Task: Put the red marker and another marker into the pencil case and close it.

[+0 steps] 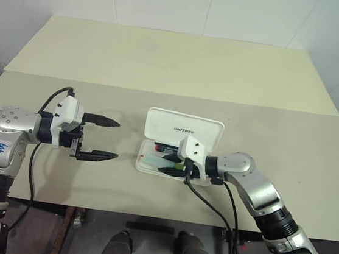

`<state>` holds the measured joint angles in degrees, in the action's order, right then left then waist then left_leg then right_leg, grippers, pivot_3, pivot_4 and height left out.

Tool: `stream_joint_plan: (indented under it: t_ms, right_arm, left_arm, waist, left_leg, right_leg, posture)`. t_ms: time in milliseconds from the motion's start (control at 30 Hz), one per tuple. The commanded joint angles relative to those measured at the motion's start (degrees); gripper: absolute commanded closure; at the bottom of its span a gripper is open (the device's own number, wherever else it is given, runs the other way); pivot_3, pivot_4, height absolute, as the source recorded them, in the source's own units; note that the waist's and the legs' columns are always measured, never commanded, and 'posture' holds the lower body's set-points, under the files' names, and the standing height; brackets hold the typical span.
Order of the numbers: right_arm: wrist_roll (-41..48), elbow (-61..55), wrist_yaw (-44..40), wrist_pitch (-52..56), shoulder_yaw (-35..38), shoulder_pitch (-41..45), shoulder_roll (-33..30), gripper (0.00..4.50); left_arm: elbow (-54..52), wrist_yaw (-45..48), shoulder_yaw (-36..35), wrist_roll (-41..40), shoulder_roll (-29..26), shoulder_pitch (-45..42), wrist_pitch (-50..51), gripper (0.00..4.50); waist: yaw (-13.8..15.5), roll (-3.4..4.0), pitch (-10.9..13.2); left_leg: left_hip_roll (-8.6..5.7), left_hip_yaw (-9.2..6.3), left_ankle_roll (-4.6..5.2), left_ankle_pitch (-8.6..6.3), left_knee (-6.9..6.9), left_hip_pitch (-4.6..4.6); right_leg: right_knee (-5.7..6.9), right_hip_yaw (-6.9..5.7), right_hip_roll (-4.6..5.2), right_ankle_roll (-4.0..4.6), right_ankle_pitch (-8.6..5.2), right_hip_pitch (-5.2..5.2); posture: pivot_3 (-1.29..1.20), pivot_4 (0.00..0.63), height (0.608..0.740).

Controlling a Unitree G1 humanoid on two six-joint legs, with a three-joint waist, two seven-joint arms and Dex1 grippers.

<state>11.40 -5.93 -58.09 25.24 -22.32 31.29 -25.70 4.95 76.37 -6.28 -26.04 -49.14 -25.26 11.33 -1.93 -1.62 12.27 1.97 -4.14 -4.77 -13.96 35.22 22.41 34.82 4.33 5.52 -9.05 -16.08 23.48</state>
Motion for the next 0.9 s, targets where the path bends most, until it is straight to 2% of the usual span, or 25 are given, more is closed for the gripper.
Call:
stream_joint_plan:
  t_ms: [33, 267, 433, 600, 733, 900]
  right_arm:
    - [0.21, -1.01, -1.44, -0.54, -0.40, 1.14, 0.16, 2.39]
    - [-1.01, 1.24, 1.12, -1.98, 1.51, 3.93, 2.97, 0.04]
    - [3.26, 1.04, 2.47, 1.01, 6.37, 7.89, 5.73, 0.04]
    - [8.00, -3.03, 1.36, 4.68, 9.10, 7.85, 5.26, 0.04]
    - [15.11, -10.84, -2.87, 6.31, 13.00, 2.53, 0.68, 0.04]
    - [24.11, -18.67, -3.50, 10.19, 19.68, -2.25, -4.34, 0.04]
  left_arm:
    - [-1.55, -0.35, -1.74, -1.24, -0.06, -0.08, 0.05, 0.00]
    - [-1.01, -0.45, -1.34, -1.02, 0.21, -0.84, -0.12, 0.00]
    - [-0.85, -0.66, -1.46, -0.87, 0.38, -0.99, -0.05, 0.00]
    - [-2.83, -2.43, -2.37, -1.44, 0.52, 1.04, 1.20, 0.00]
    - [-9.46, -11.33, -7.36, -3.56, 3.32, 7.80, 5.11, 0.00]
    - [-18.67, -24.25, -12.78, -3.42, 8.64, 15.60, 7.70, 0.00]
  waist:
    - [0.00, 0.00, 0.00]
    - [-0.17, 0.00, 0.00]
    - [-0.15, 0.00, 0.00]
    - [-0.06, 0.00, 0.00]
    - [0.05, 0.00, 0.00]
    - [0.15, 0.00, 0.01]
  left_leg:
    - [0.00, 0.00, 0.00, 0.00, 0.00, 0.00]
    - [0.00, 0.00, -0.01, 0.00, 0.00, -0.01]
    - [0.00, 0.00, -0.02, 0.01, 0.00, -0.01]
    - [0.01, -0.01, -0.02, 0.01, -0.06, 0.00]
    - [0.01, 0.00, -0.03, -0.02, -0.10, 0.03]
    - [0.02, 0.00, -0.02, -0.05, -0.09, 0.03]
  right_leg:
    - [0.00, 0.00, 0.00, 0.00, 0.00, 0.00]
    - [0.02, 0.00, 0.00, 0.00, 0.00, 0.00]
    - [0.07, 0.00, 0.00, 0.00, 0.00, 0.03]
    - [0.05, 0.00, 0.00, 0.00, -0.02, 0.03]
    - [0.02, 0.00, 0.01, -0.02, -0.07, 0.05]
    - [0.00, 0.01, 0.01, -0.04, -0.10, 0.05]
  posture:
    - [0.00, 0.150, 0.740]
    - [0.00, 0.150, 0.740]
    - [0.00, 0.150, 0.740]
    - [0.00, 0.150, 0.740]
    - [0.00, 0.150, 0.740]
    - [0.00, 0.150, 0.740]
